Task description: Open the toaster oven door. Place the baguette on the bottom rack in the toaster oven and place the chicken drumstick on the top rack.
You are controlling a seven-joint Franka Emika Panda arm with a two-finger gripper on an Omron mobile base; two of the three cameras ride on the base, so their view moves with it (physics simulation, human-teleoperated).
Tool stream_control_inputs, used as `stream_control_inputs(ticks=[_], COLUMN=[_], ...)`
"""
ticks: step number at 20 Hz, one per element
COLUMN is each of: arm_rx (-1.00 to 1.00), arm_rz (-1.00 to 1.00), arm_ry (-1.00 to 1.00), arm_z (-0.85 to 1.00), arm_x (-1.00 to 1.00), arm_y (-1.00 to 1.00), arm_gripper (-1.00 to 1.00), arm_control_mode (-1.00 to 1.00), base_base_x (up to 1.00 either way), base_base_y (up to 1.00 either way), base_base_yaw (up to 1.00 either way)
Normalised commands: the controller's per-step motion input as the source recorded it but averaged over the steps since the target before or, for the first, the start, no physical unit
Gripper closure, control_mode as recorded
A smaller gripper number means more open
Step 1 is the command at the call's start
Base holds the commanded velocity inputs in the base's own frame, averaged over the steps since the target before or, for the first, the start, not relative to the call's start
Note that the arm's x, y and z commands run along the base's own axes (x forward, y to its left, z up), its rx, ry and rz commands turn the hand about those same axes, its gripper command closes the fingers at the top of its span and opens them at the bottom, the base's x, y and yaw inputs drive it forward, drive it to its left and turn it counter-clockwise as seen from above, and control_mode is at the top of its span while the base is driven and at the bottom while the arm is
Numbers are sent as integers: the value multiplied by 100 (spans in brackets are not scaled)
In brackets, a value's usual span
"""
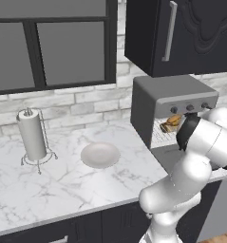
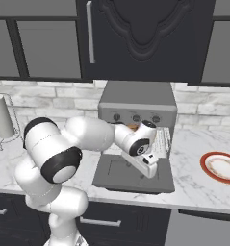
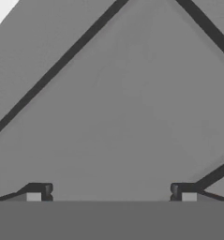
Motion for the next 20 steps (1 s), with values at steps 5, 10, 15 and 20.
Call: stream_control_inputs(ticks=[5,10,15,20], arm_rx=[0,0,0,0], arm_rz=[-7,-5,-14,-19], arm_ry=[0,0,-2,0], arm_z=[-33,-40,-44,-44], arm_x=[16,28,40,53], arm_y=[9,26,37,41], arm_gripper=[-100,-100,-100,-100], arm_control_mode=[-100,-100,-100,-100], base_base_x=[0,0,0,0], base_base_y=[0,0,0,0], base_base_yaw=[0,0,0,0])
